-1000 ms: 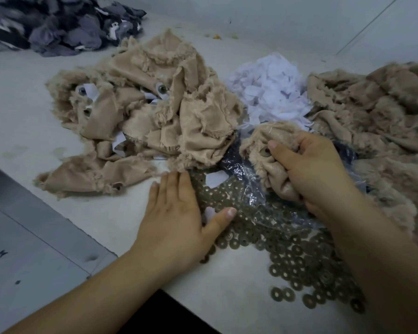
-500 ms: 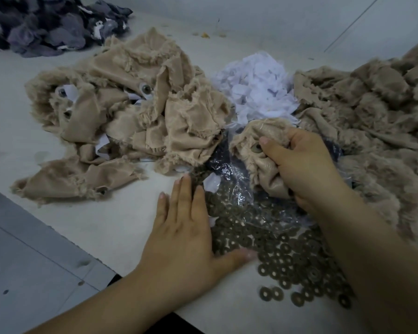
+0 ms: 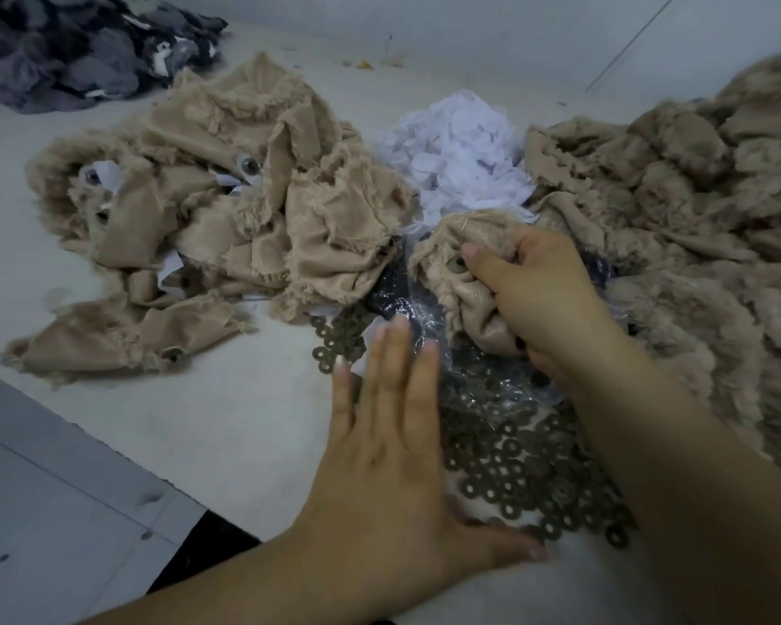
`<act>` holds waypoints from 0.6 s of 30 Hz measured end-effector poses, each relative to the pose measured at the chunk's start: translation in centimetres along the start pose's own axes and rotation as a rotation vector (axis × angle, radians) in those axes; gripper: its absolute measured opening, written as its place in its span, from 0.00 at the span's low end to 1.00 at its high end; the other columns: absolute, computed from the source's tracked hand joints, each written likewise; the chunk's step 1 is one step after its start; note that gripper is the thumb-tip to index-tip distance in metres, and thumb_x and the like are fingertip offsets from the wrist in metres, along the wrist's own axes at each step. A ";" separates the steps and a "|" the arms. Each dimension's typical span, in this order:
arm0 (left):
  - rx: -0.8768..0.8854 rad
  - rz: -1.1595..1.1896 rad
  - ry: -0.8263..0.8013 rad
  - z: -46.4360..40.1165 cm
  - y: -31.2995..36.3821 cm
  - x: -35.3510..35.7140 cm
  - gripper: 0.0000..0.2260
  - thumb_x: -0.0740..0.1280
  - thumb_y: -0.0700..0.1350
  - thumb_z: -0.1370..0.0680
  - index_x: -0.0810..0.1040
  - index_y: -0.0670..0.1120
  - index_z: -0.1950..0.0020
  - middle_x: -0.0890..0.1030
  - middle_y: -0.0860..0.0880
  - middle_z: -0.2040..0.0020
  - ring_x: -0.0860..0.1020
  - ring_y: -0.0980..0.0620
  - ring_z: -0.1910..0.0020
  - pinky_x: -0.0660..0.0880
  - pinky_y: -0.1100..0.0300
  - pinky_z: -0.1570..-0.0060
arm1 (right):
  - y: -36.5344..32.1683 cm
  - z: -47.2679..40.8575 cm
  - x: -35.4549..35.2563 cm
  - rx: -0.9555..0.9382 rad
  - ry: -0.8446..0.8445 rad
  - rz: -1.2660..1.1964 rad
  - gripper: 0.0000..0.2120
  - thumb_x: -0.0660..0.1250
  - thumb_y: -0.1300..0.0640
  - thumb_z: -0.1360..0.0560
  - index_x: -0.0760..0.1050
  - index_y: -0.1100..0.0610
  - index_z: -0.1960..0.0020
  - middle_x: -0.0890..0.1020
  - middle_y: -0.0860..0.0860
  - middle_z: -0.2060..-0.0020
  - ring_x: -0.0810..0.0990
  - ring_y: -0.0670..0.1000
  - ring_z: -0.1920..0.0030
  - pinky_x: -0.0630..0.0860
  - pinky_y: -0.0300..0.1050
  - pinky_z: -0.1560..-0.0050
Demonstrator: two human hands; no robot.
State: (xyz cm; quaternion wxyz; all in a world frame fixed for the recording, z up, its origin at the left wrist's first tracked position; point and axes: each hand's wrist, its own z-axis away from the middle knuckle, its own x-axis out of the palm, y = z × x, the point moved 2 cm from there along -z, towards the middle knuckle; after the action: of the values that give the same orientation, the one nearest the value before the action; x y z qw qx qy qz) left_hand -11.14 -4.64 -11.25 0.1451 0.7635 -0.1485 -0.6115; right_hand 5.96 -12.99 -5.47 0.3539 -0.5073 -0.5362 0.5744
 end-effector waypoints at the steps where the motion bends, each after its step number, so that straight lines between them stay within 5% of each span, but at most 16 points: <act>1: 0.040 -0.039 -0.023 0.1 0.6 0.6 0.62 0.52 0.84 0.40 0.34 0.46 0.21 0.33 0.47 0.21 0.34 0.46 0.22 0.36 0.42 0.29 | 0.0 0.0 0.0 -0.003 -0.004 0.000 0.04 0.70 0.58 0.22 0.82 0.57 0.52 0.87 0.55 0.60 0.86 0.58 0.56 0.83 0.59 0.50; 6: -0.017 -0.157 -0.054 -2.4 0.5 1.4 0.60 0.46 0.84 0.39 0.26 0.47 0.25 0.24 0.48 0.25 0.24 0.48 0.26 0.30 0.37 0.29 | -0.3 0.1 -0.2 -0.018 -0.014 -0.029 0.04 0.69 0.59 0.21 0.82 0.57 0.50 0.87 0.52 0.58 0.86 0.51 0.55 0.83 0.49 0.51; 14: -0.067 -0.176 -0.019 -4.6 -0.5 0.8 0.60 0.45 0.85 0.41 0.22 0.48 0.27 0.22 0.48 0.26 0.22 0.50 0.28 0.30 0.39 0.28 | -0.7 -0.3 -1.2 -0.017 0.009 -0.019 0.05 0.68 0.58 0.21 0.82 0.57 0.49 0.87 0.54 0.59 0.86 0.54 0.56 0.84 0.52 0.53; 16: -0.066 -0.085 0.105 -4.7 -0.5 -0.1 0.55 0.45 0.84 0.38 0.31 0.52 0.24 0.29 0.52 0.23 0.29 0.53 0.24 0.33 0.41 0.27 | -0.6 -0.3 -1.3 -0.004 0.014 -0.013 0.04 0.69 0.57 0.21 0.82 0.56 0.52 0.87 0.53 0.62 0.86 0.51 0.61 0.83 0.46 0.58; 18: -0.113 0.099 0.254 -6.0 -0.8 -1.6 0.47 0.48 0.80 0.32 0.49 0.51 0.23 0.50 0.51 0.22 0.48 0.53 0.23 0.49 0.45 0.26 | -0.4 -0.1 -1.2 0.015 -0.008 -0.019 0.05 0.69 0.57 0.21 0.82 0.56 0.53 0.87 0.53 0.63 0.86 0.51 0.62 0.82 0.46 0.60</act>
State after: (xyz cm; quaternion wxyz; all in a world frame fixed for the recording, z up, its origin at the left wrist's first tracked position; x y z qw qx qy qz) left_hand -5.58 -3.02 -8.94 0.2354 0.8171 -0.1316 -0.5096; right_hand 6.34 -14.06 -4.82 0.3609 -0.4971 -0.5383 0.5769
